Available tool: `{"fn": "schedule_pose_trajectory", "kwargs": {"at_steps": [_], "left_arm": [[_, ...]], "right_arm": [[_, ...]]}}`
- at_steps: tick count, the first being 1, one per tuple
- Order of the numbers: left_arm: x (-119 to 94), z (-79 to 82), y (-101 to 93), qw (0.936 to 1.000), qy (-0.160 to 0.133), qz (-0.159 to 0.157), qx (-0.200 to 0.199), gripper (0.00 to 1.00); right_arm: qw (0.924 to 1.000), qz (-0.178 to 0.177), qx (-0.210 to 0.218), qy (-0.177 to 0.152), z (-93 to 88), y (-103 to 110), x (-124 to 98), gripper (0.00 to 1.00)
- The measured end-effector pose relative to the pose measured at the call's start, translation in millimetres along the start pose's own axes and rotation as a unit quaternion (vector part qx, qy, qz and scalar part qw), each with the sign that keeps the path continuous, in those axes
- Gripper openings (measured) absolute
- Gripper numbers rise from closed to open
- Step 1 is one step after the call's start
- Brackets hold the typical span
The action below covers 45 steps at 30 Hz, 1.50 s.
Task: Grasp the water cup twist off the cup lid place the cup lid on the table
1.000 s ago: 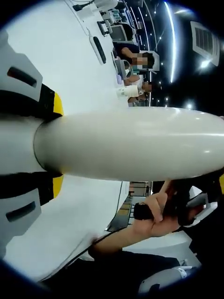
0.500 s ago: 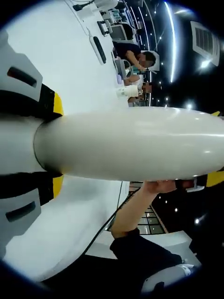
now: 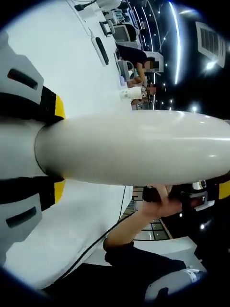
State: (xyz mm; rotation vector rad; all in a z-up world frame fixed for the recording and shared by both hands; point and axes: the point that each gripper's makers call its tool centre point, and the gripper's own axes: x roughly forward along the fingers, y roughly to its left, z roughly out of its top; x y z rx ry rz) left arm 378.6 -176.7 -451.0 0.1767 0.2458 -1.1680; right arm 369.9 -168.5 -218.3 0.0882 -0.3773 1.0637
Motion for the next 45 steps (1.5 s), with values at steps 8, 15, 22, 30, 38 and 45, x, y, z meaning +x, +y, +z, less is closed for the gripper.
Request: {"fn": "schedule_pose_trajectory", "kwargs": {"at_steps": [8, 15, 22, 30, 38, 45], "left_arm": [[-0.1, -0.5, 0.8, 1.0, 0.0, 0.001, 0.0, 0.46], [0.4, -0.6, 0.5, 1.0, 0.001, 0.001, 0.0, 0.46], [-0.1, -0.8, 1.4, 1.0, 0.001, 0.001, -0.001, 0.46], [-0.5, -2.9, 4.5, 1.0, 0.002, 0.001, -0.003, 0.46], [1.7, -1.4, 3.7, 1.0, 0.002, 0.0, -0.002, 0.46], [2.3, -0.8, 5.2, 1.0, 0.002, -0.001, -0.002, 0.46]], "right_arm": [[0.9987, -0.046, -0.012, 0.015, -4.4, -1.9, 10.5, 0.51], [0.9991, -0.033, -0.01, 0.026, -11.3, 0.7, 10.9, 0.46], [0.9973, 0.036, 0.05, 0.04, -12.6, 0.2, 11.2, 0.45], [0.9738, 0.19, 0.109, 0.062, -16.6, 5.4, 6.5, 0.45], [0.9638, 0.233, 0.112, 0.064, -16.6, 8.1, 6.2, 0.45], [0.9894, 0.117, 0.085, 0.014, -1.3, 3.5, -0.4, 0.58]]}}
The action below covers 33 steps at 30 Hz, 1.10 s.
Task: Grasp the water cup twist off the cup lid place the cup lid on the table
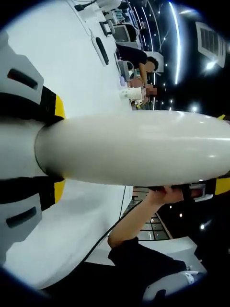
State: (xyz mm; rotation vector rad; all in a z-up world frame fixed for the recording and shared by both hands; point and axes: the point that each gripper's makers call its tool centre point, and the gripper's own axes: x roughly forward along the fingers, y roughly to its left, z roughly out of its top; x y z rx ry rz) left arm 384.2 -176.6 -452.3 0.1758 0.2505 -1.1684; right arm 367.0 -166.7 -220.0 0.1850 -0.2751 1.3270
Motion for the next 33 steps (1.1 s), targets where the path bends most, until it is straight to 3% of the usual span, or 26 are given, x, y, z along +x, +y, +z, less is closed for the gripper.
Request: {"fn": "schedule_pose_trajectory", "kwargs": {"at_steps": [2, 4, 6, 7, 9, 16, 20, 24, 26, 30, 33], "left_arm": [[0.7, 0.2, -0.4, 1.0, 0.0, 0.0, 0.0, 0.46], [0.9, 0.5, -1.3, 1.0, 0.0, 0.0, 0.0, 0.46], [1.6, 0.6, -2.1, 1.0, 0.001, 0.0, 0.0, 0.46], [1.4, 0.4, -2.4, 1.0, 0.001, 0.0, 0.0, 0.46], [1.8, 0.6, -2.6, 1.0, 0.0, 0.0, 0.0, 0.46], [1.0, 0.2, 0.5, 1.0, 0.0, 0.002, 0.0, 0.46], [0.6, 1.3, -2.0, 1.0, 0.0, 0.003, 0.0, 0.46], [0.8, 1.6, -1.9, 1.0, 0.0, 0.003, 0.0, 0.46], [0.3, 1.4, -1.2, 1.0, 0.0, 0.003, 0.0, 0.46], [-0.1, 1.6, -2.3, 1.0, 0.0, 0.003, 0.0, 0.46], [-0.6, 1.6, -2.8, 1.0, 0.0, 0.003, 0.0, 0.46]], "right_arm": [[0.9986, -0.049, -0.002, -0.022, 7.7, -4.9, -5.3, 0.56], [0.9916, -0.127, -0.002, -0.022, 8.6, -12.3, -12.3, 0.53], [0.9836, -0.172, -0.022, -0.048, 17.5, -8.7, -20.7, 0.53], [0.9809, -0.182, -0.03, -0.062, 21.7, -1.7, -22.8, 0.52], [0.9801, -0.187, -0.034, -0.055, 19.9, 6.5, -21.1, 0.52], [0.9713, -0.216, -0.099, 0.008, 2.4, -3.7, -5.3, 0.52], [0.9743, -0.209, -0.08, 0.026, -11.5, -12.6, 0.6, 0.5], [0.9829, -0.172, -0.06, 0.027, -14.3, -7.1, 5.3, 0.44], [0.9828, -0.171, -0.064, 0.029, -13.9, -9.0, 4.1, 0.44], [0.9903, -0.117, -0.061, 0.042, -14.2, -5.9, 4.3, 0.44], [0.9972, -0.051, -0.037, 0.039, -14.2, -4.9, 4.2, 0.44]]}}
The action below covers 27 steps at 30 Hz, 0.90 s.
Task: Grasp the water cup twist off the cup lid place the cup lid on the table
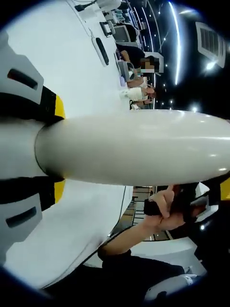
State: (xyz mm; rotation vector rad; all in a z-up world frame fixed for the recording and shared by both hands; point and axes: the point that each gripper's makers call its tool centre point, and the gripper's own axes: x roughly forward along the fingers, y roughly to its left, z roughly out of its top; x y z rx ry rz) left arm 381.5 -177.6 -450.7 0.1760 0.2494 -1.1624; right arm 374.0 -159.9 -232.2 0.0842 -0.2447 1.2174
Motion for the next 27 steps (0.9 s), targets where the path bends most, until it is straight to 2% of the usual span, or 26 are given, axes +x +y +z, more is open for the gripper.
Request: {"fn": "schedule_pose_trajectory", "kwargs": {"at_steps": [5, 8, 11, 13, 17, 20, 22, 23, 24, 25, 27], "left_arm": [[-0.4, 0.0, -0.7, 1.0, 0.0, 0.0, 0.0, 0.46], [-1.0, -0.2, -0.8, 1.0, 0.0, 0.0, 0.0, 0.46], [-1.2, -0.2, -0.7, 1.0, 0.0, 0.0, 0.0, 0.46], [-1.6, -0.4, 0.0, 1.0, 0.0, 0.001, 0.0, 0.46], [-1.7, -0.3, -0.1, 1.0, -0.001, 0.0, 0.0, 0.46], [-1.6, -0.3, -0.5, 1.0, -0.001, -0.001, 0.0, 0.46], [-1.2, 0.1, -2.2, 1.0, -0.001, -0.001, 0.001, 0.46], [-0.9, 0.3, -2.8, 1.0, -0.001, -0.001, 0.001, 0.46], [-0.7, 0.7, -4.2, 1.0, -0.001, -0.001, 0.001, 0.46], [-0.4, 1.0, -4.9, 1.0, -0.001, -0.001, 0.001, 0.46], [-0.6, 0.6, -5.3, 1.0, -0.001, -0.001, 0.001, 0.46]], "right_arm": [[0.994, 0.106, 0.019, -0.017, 0.7, 2.1, -1.1, 0.44], [0.9884, 0.147, 0.029, -0.023, 0.3, 3.0, -0.6, 0.44], [0.9844, 0.17, 0.037, -0.024, -0.5, 3.7, 1.8, 0.44], [0.9842, 0.171, 0.038, -0.024, -0.8, 6.9, 3.3, 0.44], [0.9911, 0.122, 0.052, -0.014, -0.6, 3.4, 1.3, 0.45], [0.9956, 0.061, 0.054, -0.045, 12.6, 0.3, -4.4, 0.56], [0.9984, 0.038, 0.02, -0.037, 15.5, 4.3, -7.3, 0.6], [0.9996, 0.003, -0.012, -0.024, 16.2, 1.5, -8.8, 0.6], [0.9994, -0.015, -0.028, -0.012, 16.2, 1.0, -10.0, 0.6], [0.9989, -0.024, -0.039, -0.007, 16.9, 4.0, -10.1, 0.6], [0.9981, -0.053, -0.032, -0.006, 18.1, 6.9, -8.3, 0.58]]}}
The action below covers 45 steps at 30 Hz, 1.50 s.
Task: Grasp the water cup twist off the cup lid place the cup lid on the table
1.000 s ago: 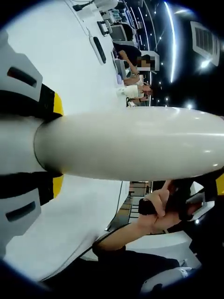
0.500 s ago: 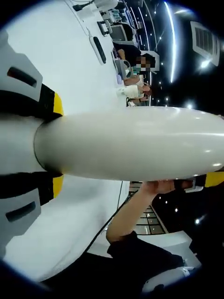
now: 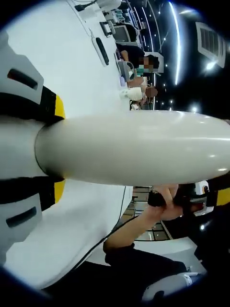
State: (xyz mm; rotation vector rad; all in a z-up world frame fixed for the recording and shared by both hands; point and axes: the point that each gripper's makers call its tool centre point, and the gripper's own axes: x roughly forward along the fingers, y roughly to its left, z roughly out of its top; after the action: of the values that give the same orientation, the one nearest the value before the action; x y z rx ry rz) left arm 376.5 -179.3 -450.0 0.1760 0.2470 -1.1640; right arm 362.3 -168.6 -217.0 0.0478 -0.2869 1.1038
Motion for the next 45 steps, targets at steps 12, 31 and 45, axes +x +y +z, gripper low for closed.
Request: {"fn": "schedule_pose_trajectory", "kwargs": {"at_steps": [12, 31, 45], "left_arm": [[-1.4, -1.6, 1.3, 1.0, 0.0, 0.001, 0.0, 0.46], [-2.1, -0.5, 1.3, 1.0, 0.0, 0.002, 0.0, 0.46], [-3.0, -1.4, 2.7, 1.0, 0.0, 0.001, 0.001, 0.46]], "right_arm": [[0.9975, -0.063, -0.008, 0.03, -22.7, -3.7, 14.8, 0.46], [0.9749, 0.214, 0.059, 0.022, -22.2, 1.4, 13.0, 0.45], [0.9767, 0.166, 0.135, -0.016, -9.2, 0.7, 13.4, 0.6]]}}
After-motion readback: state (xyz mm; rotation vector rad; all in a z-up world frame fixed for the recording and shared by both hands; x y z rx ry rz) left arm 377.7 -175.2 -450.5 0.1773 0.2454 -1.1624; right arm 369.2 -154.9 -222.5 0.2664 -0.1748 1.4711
